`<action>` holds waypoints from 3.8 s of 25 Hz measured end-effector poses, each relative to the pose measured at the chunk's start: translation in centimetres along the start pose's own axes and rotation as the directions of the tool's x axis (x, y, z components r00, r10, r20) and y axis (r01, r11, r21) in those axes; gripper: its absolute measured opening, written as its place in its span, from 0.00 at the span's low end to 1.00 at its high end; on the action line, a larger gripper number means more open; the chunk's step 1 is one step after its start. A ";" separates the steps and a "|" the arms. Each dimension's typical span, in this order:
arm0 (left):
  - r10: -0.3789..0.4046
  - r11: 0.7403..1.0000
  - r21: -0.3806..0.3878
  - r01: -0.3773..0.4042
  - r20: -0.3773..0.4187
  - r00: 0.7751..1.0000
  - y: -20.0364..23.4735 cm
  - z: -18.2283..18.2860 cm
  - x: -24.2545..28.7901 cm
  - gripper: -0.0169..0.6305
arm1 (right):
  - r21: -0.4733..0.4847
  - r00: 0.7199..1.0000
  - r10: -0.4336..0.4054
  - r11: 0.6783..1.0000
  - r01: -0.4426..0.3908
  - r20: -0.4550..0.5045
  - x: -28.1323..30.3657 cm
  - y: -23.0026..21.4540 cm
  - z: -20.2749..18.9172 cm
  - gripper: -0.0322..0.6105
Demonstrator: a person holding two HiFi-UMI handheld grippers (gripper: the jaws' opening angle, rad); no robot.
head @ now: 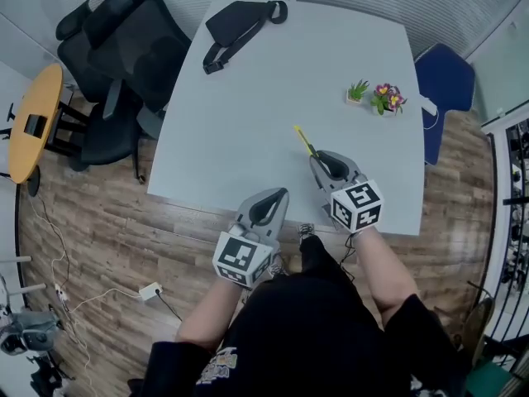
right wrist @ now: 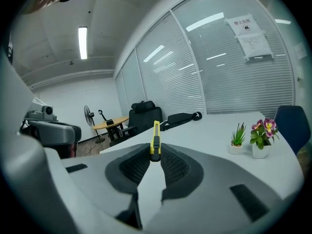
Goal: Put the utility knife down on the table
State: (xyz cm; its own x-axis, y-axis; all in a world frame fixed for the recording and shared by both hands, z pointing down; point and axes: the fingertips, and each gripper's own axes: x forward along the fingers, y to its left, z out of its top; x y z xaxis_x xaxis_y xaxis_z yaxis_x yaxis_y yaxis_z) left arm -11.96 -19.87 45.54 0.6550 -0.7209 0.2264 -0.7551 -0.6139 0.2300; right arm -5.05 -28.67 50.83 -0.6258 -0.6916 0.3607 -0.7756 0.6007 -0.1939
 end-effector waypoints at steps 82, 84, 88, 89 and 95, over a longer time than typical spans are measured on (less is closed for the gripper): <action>-0.070 0.992 0.114 0.056 0.130 0.989 -7.0 3.7 -8.7 0.03 | -0.099 0.964 -0.124 0.984 0.150 0.236 -19.7 7.8 5.3 0.05; -0.058 0.992 0.117 0.041 0.146 0.988 -7.9 4.4 -9.2 0.03 | -0.114 0.957 -0.111 0.983 0.146 0.269 -21.4 8.4 6.7 0.05; -0.024 0.992 0.123 0.004 0.160 0.987 -10.1 5.1 -9.5 0.03 | -0.133 0.949 -0.068 0.985 0.114 0.308 -24.1 8.8 8.5 0.05; -0.013 0.993 0.120 -0.007 0.163 0.987 -10.8 5.1 -9.5 0.03 | -0.135 0.949 -0.057 0.985 0.103 0.309 -24.5 8.7 8.5 0.05; 0.044 0.994 0.095 -0.059 0.160 0.986 -15.7 3.6 -9.4 0.03 | -0.111 0.962 0.004 0.993 0.028 0.273 -27.0 8.0 5.4 0.05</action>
State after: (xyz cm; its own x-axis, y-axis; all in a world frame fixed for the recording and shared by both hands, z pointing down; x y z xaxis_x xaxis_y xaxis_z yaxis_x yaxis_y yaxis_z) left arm -6.42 -4.62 36.41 0.6088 -0.7890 0.0823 -0.7918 -0.5979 0.1251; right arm 5.24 -7.39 34.57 -0.6274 -0.7726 0.0969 -0.7787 0.6222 -0.0810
